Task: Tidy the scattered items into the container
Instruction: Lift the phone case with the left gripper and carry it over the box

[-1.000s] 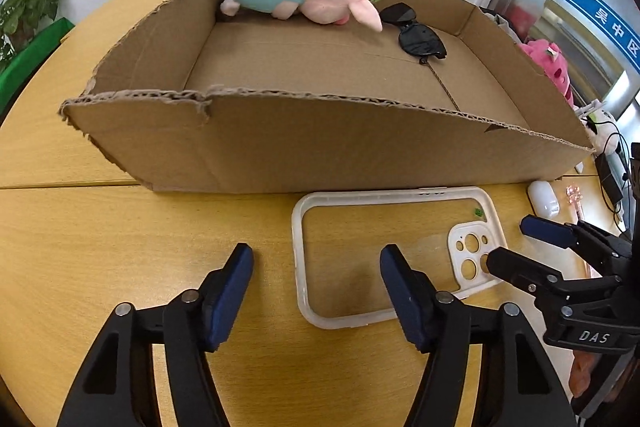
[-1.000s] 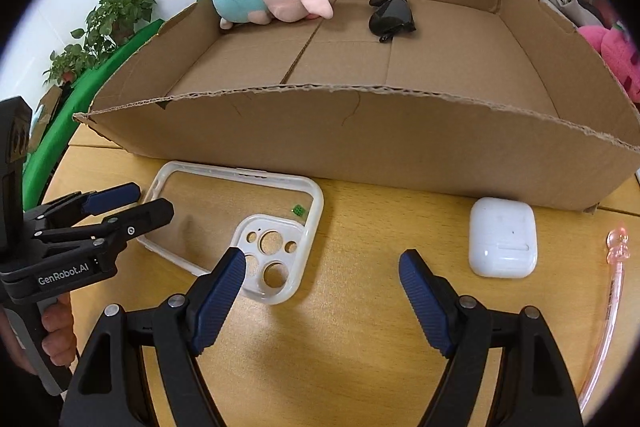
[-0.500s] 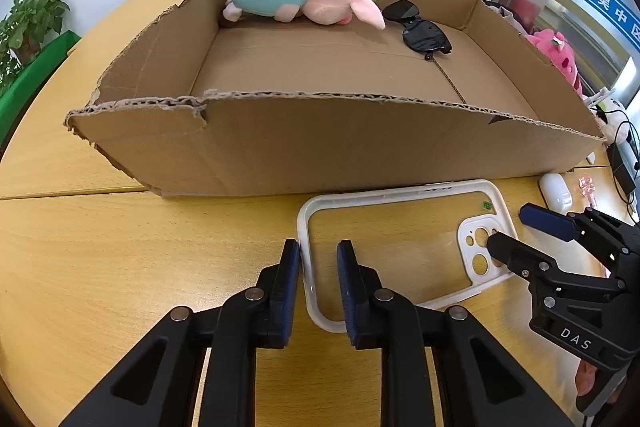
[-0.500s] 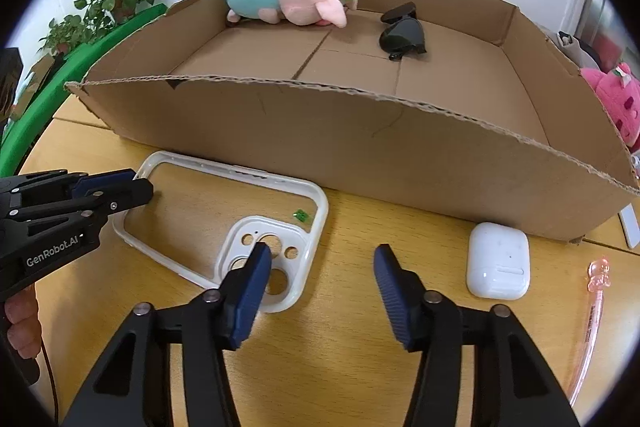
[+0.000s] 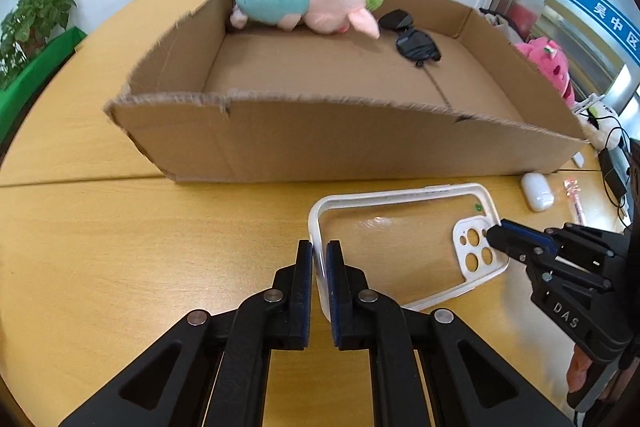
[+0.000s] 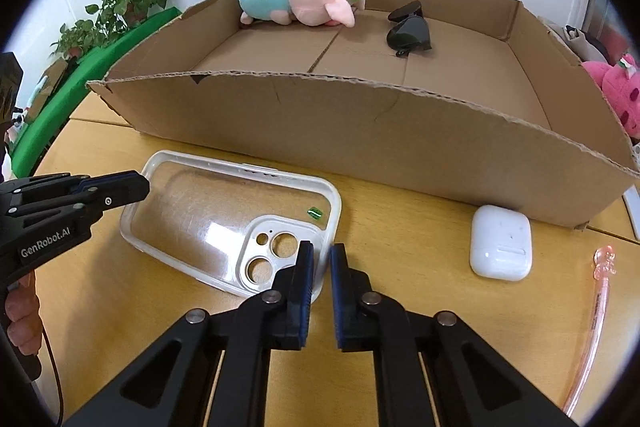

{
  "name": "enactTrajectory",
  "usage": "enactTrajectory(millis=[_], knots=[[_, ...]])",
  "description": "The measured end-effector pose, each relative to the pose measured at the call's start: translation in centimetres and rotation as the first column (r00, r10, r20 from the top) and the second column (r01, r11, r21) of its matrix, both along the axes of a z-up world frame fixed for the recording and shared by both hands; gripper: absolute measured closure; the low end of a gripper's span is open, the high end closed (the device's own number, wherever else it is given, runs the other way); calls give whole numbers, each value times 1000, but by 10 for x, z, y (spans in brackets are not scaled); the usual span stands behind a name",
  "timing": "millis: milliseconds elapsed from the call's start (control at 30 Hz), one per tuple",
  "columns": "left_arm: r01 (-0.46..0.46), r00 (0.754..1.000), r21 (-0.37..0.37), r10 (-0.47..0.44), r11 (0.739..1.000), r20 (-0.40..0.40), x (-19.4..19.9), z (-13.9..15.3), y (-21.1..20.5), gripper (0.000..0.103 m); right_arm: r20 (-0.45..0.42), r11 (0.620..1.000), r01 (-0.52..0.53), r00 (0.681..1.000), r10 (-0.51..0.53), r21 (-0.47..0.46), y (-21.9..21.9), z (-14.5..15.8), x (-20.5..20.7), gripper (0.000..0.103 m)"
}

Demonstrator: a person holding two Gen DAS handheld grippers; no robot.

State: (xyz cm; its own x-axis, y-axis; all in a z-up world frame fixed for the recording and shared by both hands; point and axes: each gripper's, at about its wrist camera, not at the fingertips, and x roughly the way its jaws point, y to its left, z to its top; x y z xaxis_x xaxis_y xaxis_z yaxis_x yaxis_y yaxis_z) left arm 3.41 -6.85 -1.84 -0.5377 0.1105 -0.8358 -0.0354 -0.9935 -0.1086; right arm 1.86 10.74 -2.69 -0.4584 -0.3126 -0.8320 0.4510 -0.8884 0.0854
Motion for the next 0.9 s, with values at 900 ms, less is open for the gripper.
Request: enactTrajectory(millis=[900], knots=[[12, 892, -72, -44, 997, -450, -13, 201, 7, 97, -439, 995, -6, 898, -40, -102, 11, 182, -9, 95]])
